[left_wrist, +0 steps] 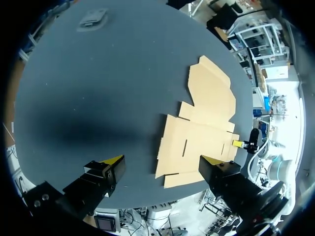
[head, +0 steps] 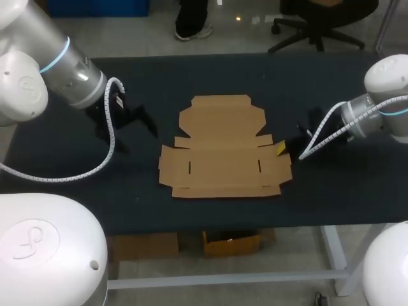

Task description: Assemble the packaging by folding the flat box into shape, placing the metal phone stand inside, and closing the box properly

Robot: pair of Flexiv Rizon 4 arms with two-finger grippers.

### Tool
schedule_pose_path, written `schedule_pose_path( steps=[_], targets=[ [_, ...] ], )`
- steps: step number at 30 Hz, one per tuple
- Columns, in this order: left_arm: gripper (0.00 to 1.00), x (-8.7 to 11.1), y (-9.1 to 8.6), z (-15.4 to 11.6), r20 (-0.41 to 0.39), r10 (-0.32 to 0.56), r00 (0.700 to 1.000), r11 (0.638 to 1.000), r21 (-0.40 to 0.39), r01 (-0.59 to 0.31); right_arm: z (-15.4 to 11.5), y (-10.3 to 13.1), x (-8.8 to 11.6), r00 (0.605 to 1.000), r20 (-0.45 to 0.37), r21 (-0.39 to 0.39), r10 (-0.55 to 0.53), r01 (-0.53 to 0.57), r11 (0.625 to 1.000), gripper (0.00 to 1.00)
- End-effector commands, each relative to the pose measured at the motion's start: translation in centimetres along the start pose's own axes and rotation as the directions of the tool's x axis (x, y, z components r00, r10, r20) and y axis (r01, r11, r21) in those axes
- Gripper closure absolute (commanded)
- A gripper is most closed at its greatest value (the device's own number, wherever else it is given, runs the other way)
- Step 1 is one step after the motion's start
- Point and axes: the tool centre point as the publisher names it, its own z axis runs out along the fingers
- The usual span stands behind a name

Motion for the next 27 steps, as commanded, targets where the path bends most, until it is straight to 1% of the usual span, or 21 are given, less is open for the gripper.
schedule_pose_path(
  steps=[1, 9, 10, 11, 12, 14, 17, 18, 21, 22, 24, 27],
  targets=[
    [0.00, 0.03, -0.01, 0.05, 0.003, 0.001, 1.000, 1.000, 0.001, -0.001, -0.15, -0.31, 0.01, 1.000, -0.008, -0.001, -0.007, 0.007, 1.000, 1.00],
    [0.00, -0.04, 0.04, 0.14, 0.001, 0.001, 1.000, 1.000, -0.001, -0.001, -0.04, -0.23, 0.00, 1.000, -0.015, 0.007, -0.001, 0.001, 1.000, 1.00],
    [0.00, -0.05, 0.05, 0.14, 0.001, 0.001, 1.000, 1.000, -0.001, -0.001, 0.01, -0.24, -0.02, 1.000, -0.015, 0.008, 0.001, 0.000, 1.000, 0.78],
    [0.00, -0.07, 0.06, 0.14, 0.000, 0.000, 1.000, 1.000, -0.001, 0.000, 0.04, -0.27, -0.04, 1.000, -0.013, 0.010, 0.003, -0.003, 1.000, 0.62],
    [0.00, -0.09, 0.07, 0.14, 0.000, 0.000, 1.000, 1.000, -0.001, 0.000, 0.05, -0.30, -0.07, 1.000, -0.014, 0.011, 0.005, -0.004, 1.000, 0.57],
    [0.00, -0.12, 0.08, 0.13, 0.000, -0.001, 1.000, 1.000, 0.000, 0.001, 0.00, -0.37, -0.14, 1.000, -0.013, 0.012, 0.007, -0.007, 1.000, 0.49],
    [0.00, -0.14, 0.09, 0.10, -0.001, 0.000, 1.000, 1.000, 0.001, 0.000, -0.09, -0.35, -0.30, 1.000, -0.012, 0.012, 0.012, -0.011, 1.000, 0.56],
    [0.00, -0.14, 0.08, 0.10, -0.001, 0.001, 1.000, 1.000, 0.000, -0.001, -0.09, -0.34, -0.32, 1.000, -0.013, 0.013, 0.013, -0.013, 1.000, 0.56],
    [0.00, -0.11, 0.08, 0.12, 0.000, 0.002, 1.000, 1.000, -0.001, -0.002, -0.13, -0.37, -0.26, 1.000, -0.012, 0.015, 0.014, -0.013, 1.000, 0.51],
    [0.00, -0.10, 0.08, 0.12, 0.000, 0.002, 1.000, 1.000, -0.001, -0.002, -0.18, -0.40, -0.21, 1.000, -0.012, 0.015, 0.013, -0.012, 1.000, 0.51],
    [0.00, -0.11, 0.07, 0.11, -0.001, 0.001, 1.000, 1.000, 0.000, -0.001, -0.32, -0.47, -0.09, 1.000, -0.012, 0.015, 0.010, -0.010, 1.000, 0.55],
    [0.00, -0.12, 0.06, 0.10, -0.001, 0.000, 1.000, 1.000, 0.000, 0.000, -0.53, -0.63, 0.20, 1.000, -0.014, 0.015, 0.006, -0.006, 1.000, 0.57]
  ],
)
